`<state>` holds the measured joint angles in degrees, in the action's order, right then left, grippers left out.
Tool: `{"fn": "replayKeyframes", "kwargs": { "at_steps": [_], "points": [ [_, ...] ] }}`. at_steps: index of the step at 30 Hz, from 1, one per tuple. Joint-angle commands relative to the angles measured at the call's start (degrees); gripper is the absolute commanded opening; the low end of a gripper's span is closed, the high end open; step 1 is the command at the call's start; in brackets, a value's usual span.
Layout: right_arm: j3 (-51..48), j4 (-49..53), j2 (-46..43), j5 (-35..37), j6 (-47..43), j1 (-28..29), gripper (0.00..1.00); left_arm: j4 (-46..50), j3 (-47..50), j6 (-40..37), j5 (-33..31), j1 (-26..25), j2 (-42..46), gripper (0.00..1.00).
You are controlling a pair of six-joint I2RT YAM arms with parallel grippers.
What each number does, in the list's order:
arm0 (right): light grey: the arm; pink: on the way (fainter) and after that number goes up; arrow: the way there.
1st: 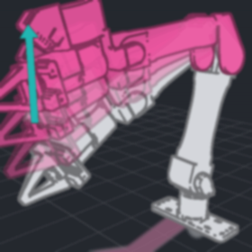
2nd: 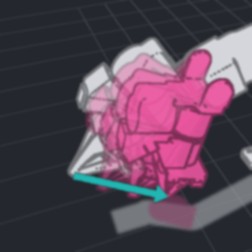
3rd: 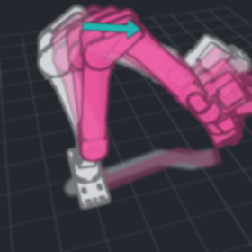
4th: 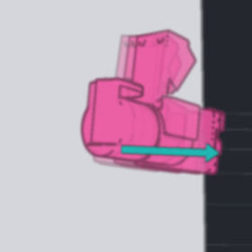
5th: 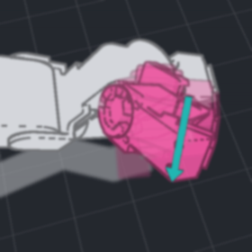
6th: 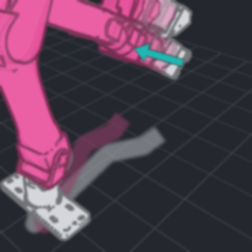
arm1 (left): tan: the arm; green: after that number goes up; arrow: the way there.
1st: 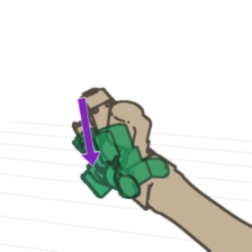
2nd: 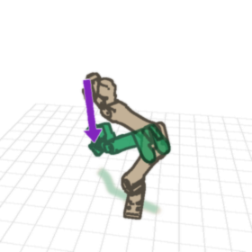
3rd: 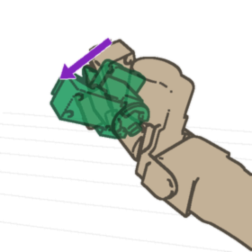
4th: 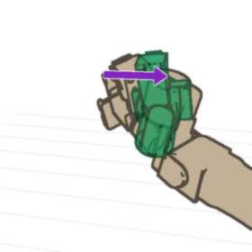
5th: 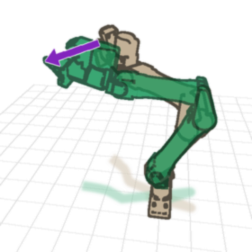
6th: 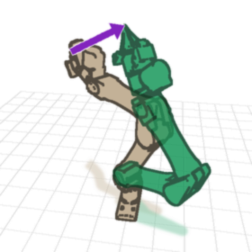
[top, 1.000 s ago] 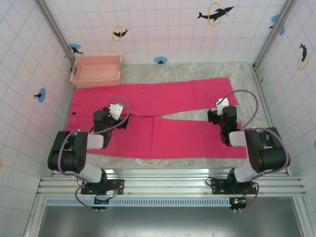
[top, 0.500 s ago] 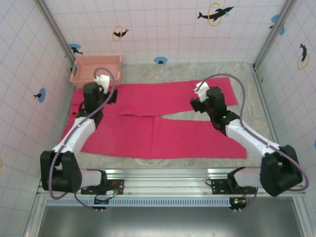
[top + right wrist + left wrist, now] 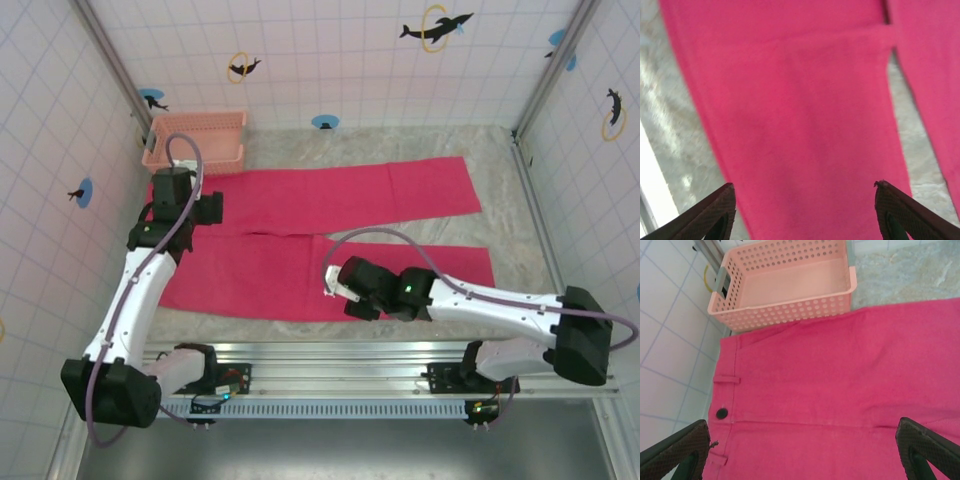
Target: Roll up the long pants
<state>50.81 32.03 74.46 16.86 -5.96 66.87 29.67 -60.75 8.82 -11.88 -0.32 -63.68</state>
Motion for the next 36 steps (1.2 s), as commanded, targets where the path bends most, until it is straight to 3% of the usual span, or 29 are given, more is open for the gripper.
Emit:
{"fn": "replayKeyframes", "kwargs": {
  "at_steps": [1,4,15,21,24,27,29,32,36],
  "points": [
    [-1.94,1.65,2.81,0.43,0.43,2.47,0.71,4.99,-0.90,-1.13,-2.77,-0.72,0.59,0.97],
    [-0.36,2.99,7.72,0.69,-2.03,4.09,0.62,4.95,-0.89,-4.25,-3.29,-0.83,1.47,0.97],
    [7.60,6.82,21.14,-6.92,0.67,4.28,0.57,8.59,-0.07,-5.63,-4.78,-0.82,4.78,0.98],
    [8.83,9.29,24.58,-8.87,3.19,4.36,0.48,9.51,0.46,-5.57,-4.33,-0.83,6.19,0.97],
    [9.20,8.93,25.14,-8.67,3.73,3.51,0.36,9.46,1.03,-5.77,-4.10,-0.87,6.54,0.97],
    [9.78,9.47,24.50,-8.91,3.46,2.24,0.08,9.52,1.57,-6.54,-3.25,-0.83,7.06,0.97],
    [10.13,9.79,23.16,-8.78,3.38,1.33,0.00,9.24,2.25,-7.93,-2.63,-1.13,7.63,0.98],
    [12.05,11.65,20.90,-9.57,2.77,-0.28,0.00,9.05,4.02,-10.14,-2.78,-2.50,8.33,0.97],
    [16.42,16.05,18.14,-12.78,1.62,-3.27,0.00,9.50,7.40,-13.71,1.65,-4.86,9.25,0.93]
  ]
}}
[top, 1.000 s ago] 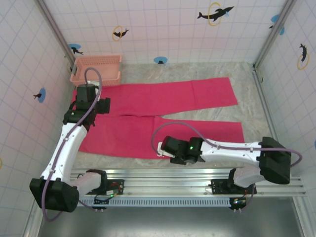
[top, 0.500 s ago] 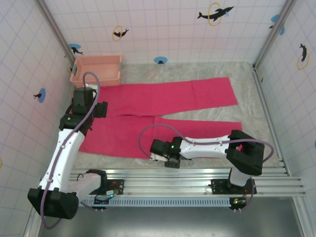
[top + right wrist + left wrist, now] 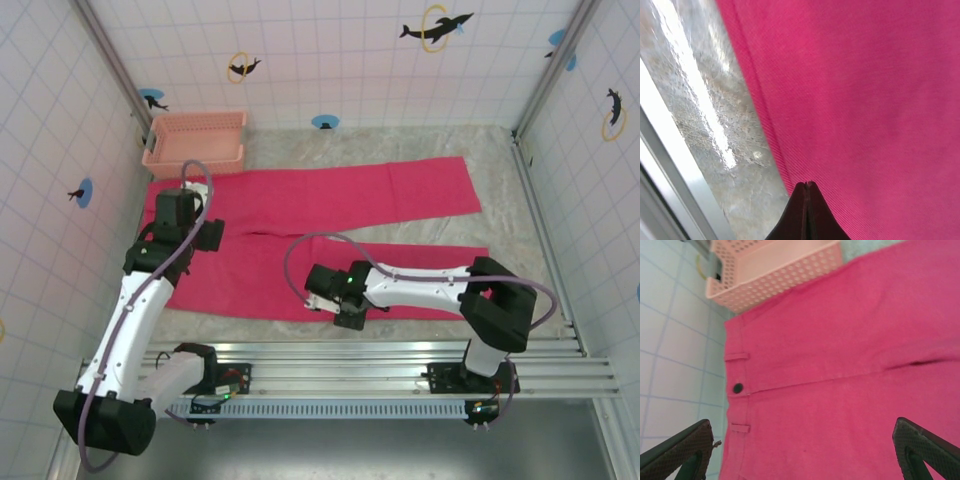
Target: Roll up the long pants
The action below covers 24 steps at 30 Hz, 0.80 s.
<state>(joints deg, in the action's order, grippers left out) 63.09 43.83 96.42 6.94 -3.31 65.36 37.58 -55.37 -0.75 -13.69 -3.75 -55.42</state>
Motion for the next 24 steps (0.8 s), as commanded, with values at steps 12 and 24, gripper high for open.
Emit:
{"fn": "replayKeyframes", "kwargs": {
  "at_steps": [12,24],
  "points": [
    [2.85,7.50,-5.54,-12.74,-2.85,-5.40,0.39,6.51,3.83,-9.72,1.09,-7.22,1.78,0.95],
    [2.71,1.40,7.24,-11.49,1.88,-1.74,0.43,6.76,-1.62,-7.42,2.30,-7.17,-2.36,0.97]
  ]
}}
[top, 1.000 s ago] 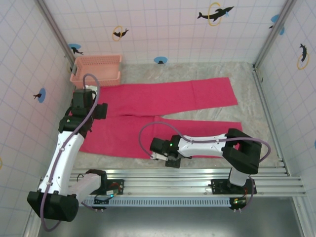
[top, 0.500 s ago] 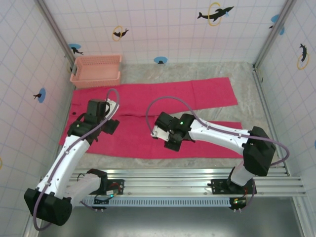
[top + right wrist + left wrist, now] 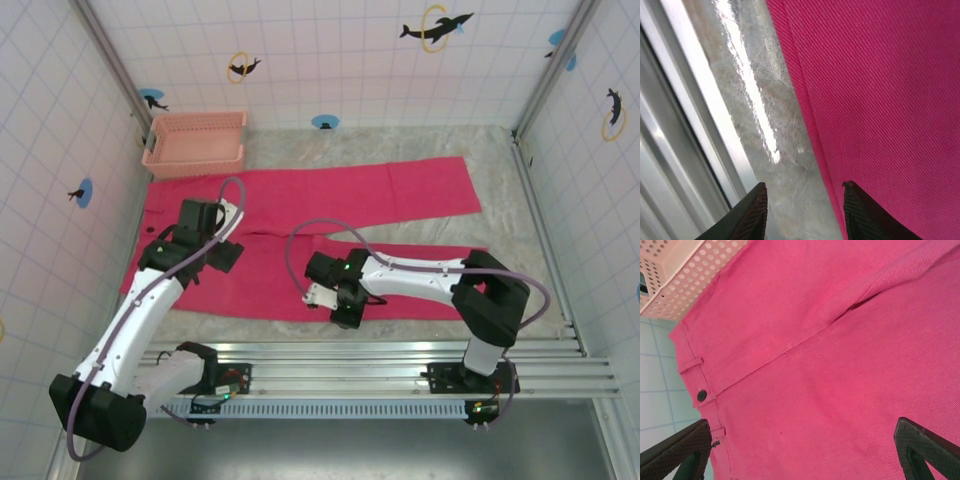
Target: Roll up the long pants
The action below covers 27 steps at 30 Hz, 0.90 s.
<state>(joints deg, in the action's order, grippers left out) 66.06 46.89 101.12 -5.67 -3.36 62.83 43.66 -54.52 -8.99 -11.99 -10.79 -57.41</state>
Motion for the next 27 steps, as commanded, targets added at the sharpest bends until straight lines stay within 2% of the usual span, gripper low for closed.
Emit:
{"fn": "replayKeyframes", "kwargs": {
  "at_steps": [1,7,10,11,13,17,19,23,27],
  "points": [
    [-0.20,-2.15,3.66,2.02,2.33,0.88,0.42,0.64,-2.77,0.99,0.52,-0.17,-0.64,0.97],
    [-0.64,-5.21,7.07,7.03,4.39,1.06,0.31,1.29,-4.31,0.34,0.32,-0.11,-2.29,0.97],
    [-2.24,-6.78,6.87,9.51,4.74,0.55,0.18,1.32,-4.28,-0.36,0.30,-0.16,-2.27,0.97],
    [-2.78,-7.19,6.41,10.27,4.67,0.40,0.08,1.34,-4.21,-0.75,0.34,-0.15,-2.29,0.97],
    [-2.92,-6.82,5.32,10.74,4.01,0.15,0.00,1.47,-3.66,-1.71,-0.04,-0.11,-2.36,0.97],
    [-1.33,-3.22,1.70,12.04,2.17,-0.56,0.00,0.63,-1.44,-3.89,-0.74,-0.11,-2.31,0.97],
    [1.27,0.63,-0.10,10.20,0.74,-1.44,0.00,0.16,-0.49,-4.60,-0.76,-0.11,-2.55,0.97],
    [13.07,14.61,-1.95,4.49,-4.03,-4.10,0.00,-0.65,0.17,-6.95,0.62,-0.11,-3.51,0.96],
    [25.93,25.08,-0.77,-4.28,-6.33,-10.74,0.00,1.61,0.29,-10.60,1.36,-1.66,-4.12,0.96]
  ]
}}
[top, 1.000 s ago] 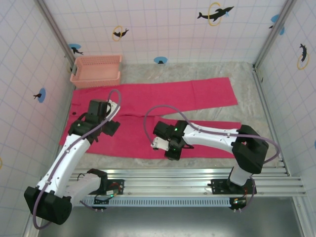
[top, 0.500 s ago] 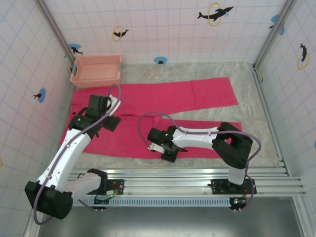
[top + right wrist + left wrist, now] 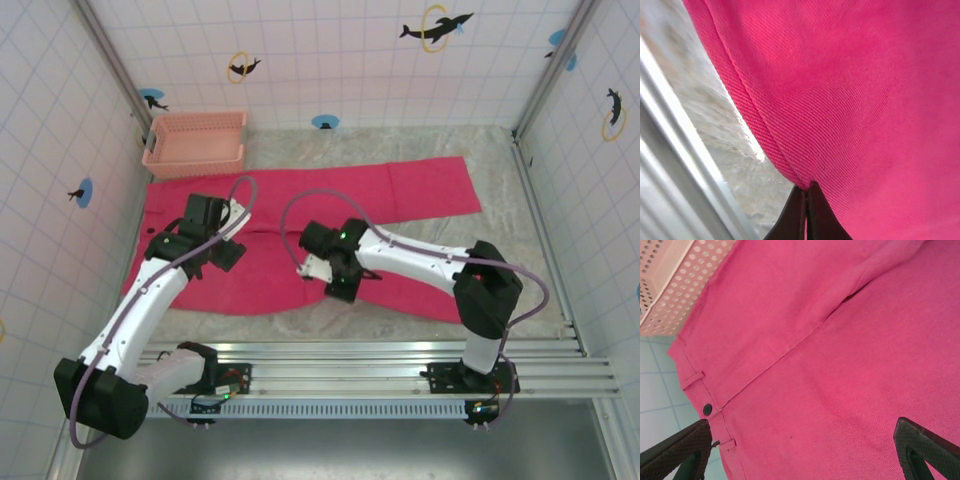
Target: Roll up the long pants
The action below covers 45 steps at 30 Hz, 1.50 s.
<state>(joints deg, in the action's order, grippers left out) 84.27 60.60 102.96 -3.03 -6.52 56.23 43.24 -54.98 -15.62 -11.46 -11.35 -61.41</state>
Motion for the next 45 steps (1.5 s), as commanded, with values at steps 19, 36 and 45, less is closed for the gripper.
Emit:
{"fn": "replayKeyframes", "kwargs": {
  "at_steps": [19,36,45],
  "points": [
    [26.21,15.74,10.14,-22.02,-5.93,-18.24,0.00,11.39,5.93,-7.83,10.21,-3.88,0.86,0.97],
    [26.12,12.47,7.97,-28.89,-3.65,-23.25,0.00,5.59,7.51,-9.26,8.19,-4.55,-7.74,0.98],
    [23.82,12.61,6.21,-29.20,-4.35,-25.88,0.00,-0.23,3.19,-6.72,-5.95,-4.29,-20.34,0.00]
  ]
}}
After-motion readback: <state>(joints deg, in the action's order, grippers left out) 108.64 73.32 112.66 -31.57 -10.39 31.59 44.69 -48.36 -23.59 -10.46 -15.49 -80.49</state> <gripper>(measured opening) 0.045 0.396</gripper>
